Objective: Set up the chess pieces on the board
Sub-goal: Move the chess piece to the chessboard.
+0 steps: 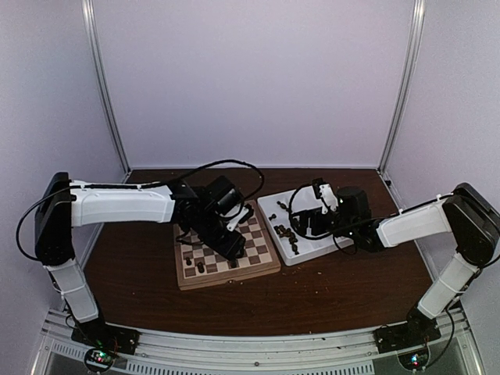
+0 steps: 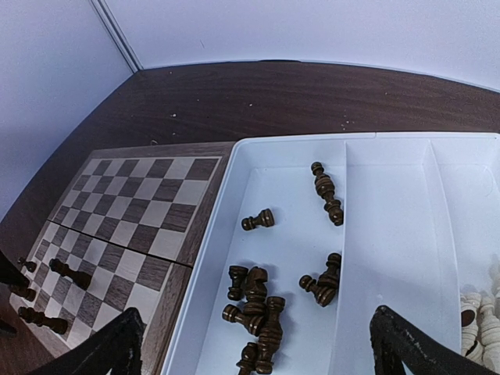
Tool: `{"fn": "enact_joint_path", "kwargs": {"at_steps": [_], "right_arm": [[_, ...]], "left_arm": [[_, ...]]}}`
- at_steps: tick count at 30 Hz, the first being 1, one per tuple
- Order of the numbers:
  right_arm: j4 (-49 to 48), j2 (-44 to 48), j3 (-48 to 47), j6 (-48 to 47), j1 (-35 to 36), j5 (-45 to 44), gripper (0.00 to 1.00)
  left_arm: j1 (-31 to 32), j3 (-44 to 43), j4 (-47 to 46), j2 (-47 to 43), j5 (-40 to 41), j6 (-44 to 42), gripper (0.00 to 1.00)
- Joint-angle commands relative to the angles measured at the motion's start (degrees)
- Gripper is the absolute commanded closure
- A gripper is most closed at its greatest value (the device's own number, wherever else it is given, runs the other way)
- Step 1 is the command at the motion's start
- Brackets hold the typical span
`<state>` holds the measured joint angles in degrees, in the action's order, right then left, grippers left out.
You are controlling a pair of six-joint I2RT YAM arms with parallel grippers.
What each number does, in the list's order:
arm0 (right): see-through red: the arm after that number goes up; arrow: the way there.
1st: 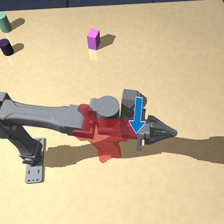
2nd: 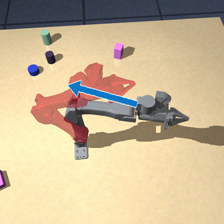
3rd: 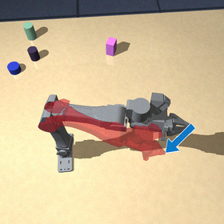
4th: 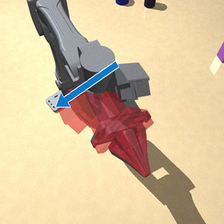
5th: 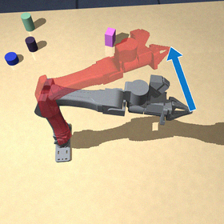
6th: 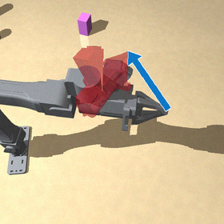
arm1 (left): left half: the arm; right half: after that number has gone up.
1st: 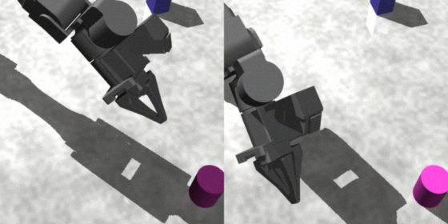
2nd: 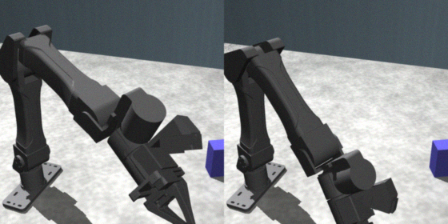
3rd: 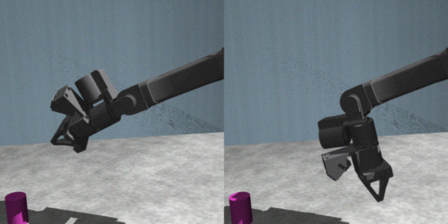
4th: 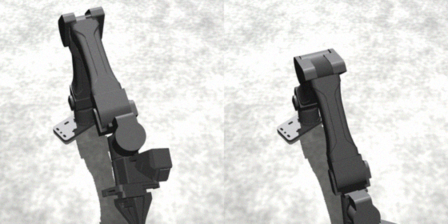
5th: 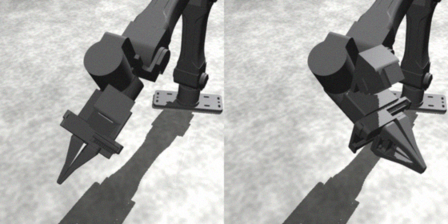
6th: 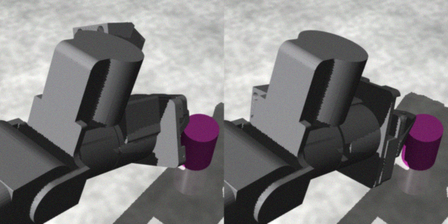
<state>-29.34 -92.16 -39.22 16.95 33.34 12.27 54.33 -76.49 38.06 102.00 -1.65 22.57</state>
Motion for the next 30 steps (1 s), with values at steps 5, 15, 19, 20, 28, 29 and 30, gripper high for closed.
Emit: {"fn": "enact_joint_path", "kwargs": {"at_steps": [5,15,19,20,28,29,30], "right_arm": [[0.16,0.4,-0.87,0.1,-0.57,0.46,0.0],[0.21,0.35,-1.01,0.14,-0.72,0.45,0.0],[0.34,0.23,-1.03,0.13,-0.69,0.37,0.0],[0.35,0.23,-1.05,0.17,-0.65,0.35,0.0],[0.32,0.01,-1.12,0.36,-0.69,0.62,0.0],[0.34,-0.03,-1.12,0.36,-0.65,0.68,0.0],[0.29,-0.06,-1.12,0.35,-0.71,0.79,0.0]], "left_arm": [[0.56,0.81,-0.97,1.55,0.81,1.25,0.58],[0.83,1.65,-0.97,2.38,0.8,1.6,0.7],[0.87,1.89,-0.89,2.2,0.84,1.59,0.8],[0.86,2.06,-0.9,2.0,0.79,1.68,0.82],[0.87,4.64,0.05,-2.82,3.53,2.67,0.84],[0.81,4.94,0.46,-3.44,3.97,2.79,0.84],[0.83,5.35,0.8,-3.99,4.4,2.94,0.85]]}}
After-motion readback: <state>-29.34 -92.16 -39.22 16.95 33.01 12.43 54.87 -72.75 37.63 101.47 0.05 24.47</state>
